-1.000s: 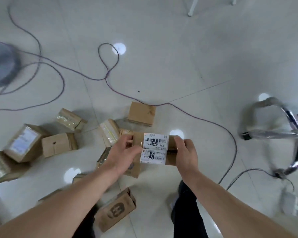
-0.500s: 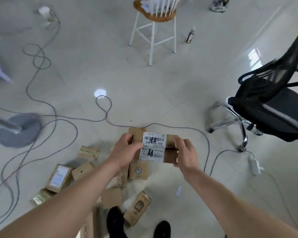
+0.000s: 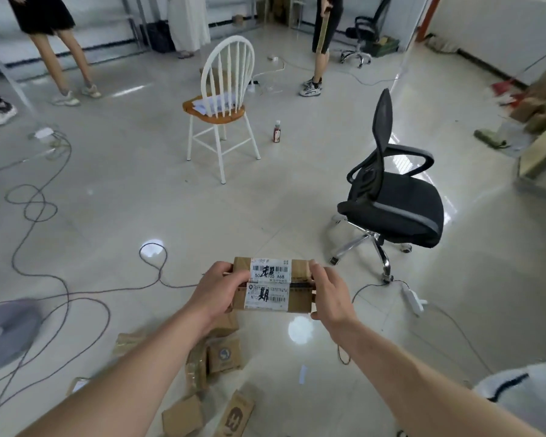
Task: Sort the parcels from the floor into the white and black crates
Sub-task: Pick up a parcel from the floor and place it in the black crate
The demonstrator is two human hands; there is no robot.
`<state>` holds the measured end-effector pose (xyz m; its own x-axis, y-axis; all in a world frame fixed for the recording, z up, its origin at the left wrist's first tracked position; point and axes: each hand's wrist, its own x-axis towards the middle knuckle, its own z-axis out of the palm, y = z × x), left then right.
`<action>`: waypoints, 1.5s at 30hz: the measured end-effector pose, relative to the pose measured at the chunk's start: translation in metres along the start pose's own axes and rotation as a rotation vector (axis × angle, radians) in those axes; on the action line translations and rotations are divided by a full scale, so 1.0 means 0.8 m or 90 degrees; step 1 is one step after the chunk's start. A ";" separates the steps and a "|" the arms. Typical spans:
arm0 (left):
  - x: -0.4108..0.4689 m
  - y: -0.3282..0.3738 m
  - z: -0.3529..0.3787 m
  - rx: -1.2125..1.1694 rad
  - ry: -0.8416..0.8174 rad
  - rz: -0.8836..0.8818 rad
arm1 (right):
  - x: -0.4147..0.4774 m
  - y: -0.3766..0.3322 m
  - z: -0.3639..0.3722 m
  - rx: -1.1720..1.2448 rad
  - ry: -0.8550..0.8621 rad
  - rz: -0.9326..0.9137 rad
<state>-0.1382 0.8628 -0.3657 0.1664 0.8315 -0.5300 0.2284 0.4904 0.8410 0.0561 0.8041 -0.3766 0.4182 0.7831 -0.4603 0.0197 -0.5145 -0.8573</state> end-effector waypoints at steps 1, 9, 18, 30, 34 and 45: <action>-0.006 0.005 0.010 0.005 -0.012 0.009 | -0.009 0.001 -0.013 0.007 0.017 -0.001; -0.050 0.034 0.078 0.082 -0.161 0.096 | -0.093 0.013 -0.094 0.054 0.176 -0.025; -0.125 -0.006 0.123 0.162 -0.314 0.140 | -0.223 0.081 -0.124 0.104 0.363 -0.004; -0.285 -0.095 0.239 0.255 -0.536 0.134 | -0.434 0.218 -0.200 0.116 0.577 0.072; -0.368 -0.139 0.302 0.297 -0.605 0.135 | -0.525 0.278 -0.243 0.122 0.660 0.094; -0.589 -0.242 0.435 0.432 -0.699 0.237 | -0.737 0.414 -0.348 0.194 0.753 0.162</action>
<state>0.0732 0.2852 -0.3164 0.9269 0.0916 -0.3640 0.3753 -0.2090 0.9030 0.0685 0.0750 -0.3249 0.9421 -0.2030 -0.2669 -0.3269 -0.3789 -0.8658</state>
